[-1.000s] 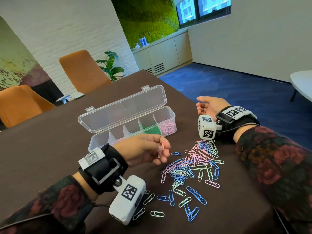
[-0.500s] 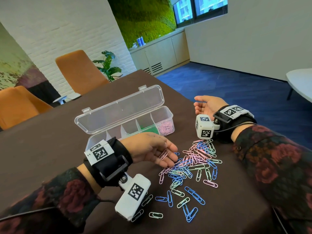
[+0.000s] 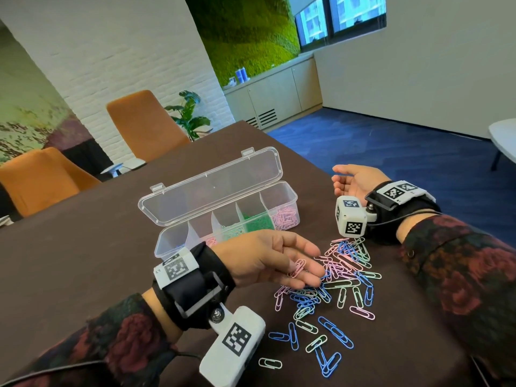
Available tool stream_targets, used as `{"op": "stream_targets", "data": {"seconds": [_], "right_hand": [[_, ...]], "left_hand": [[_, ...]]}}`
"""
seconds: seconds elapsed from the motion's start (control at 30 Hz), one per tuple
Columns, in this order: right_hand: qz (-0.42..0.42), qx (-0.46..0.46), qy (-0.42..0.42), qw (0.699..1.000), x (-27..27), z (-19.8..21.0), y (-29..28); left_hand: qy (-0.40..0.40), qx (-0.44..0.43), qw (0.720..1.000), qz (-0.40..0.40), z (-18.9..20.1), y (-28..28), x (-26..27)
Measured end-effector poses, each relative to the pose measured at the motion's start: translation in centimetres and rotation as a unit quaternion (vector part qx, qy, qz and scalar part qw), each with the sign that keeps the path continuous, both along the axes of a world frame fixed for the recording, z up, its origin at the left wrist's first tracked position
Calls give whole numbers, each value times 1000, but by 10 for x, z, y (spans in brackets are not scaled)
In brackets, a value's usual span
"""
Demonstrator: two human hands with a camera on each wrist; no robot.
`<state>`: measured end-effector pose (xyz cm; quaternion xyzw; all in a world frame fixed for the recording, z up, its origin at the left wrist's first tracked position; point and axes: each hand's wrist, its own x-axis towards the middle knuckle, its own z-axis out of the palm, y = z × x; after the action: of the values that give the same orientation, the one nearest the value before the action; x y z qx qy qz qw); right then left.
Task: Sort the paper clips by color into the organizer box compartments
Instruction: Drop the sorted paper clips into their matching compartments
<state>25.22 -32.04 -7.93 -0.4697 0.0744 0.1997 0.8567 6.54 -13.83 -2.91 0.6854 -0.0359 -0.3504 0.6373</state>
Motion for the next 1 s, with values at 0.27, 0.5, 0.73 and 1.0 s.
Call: {"op": "stream_targets", "data": {"seconds": [0.27, 0.5, 0.73, 1.0], "right_hand": [[3, -5, -5, 1000, 3, -2, -1], [2, -5, -3, 1000, 4, -3, 0], [6, -4, 0, 1000, 4, -3, -1], [3, -8, 4, 1000, 3, -2, -1]], "left_hand": [[-108, 166, 977, 73, 3, 6, 10], [-282, 447, 836, -146, 6, -3, 23], [-295, 539, 762, -204, -5, -18, 25], [-256, 560, 760, -208, -2, -8, 23]]}}
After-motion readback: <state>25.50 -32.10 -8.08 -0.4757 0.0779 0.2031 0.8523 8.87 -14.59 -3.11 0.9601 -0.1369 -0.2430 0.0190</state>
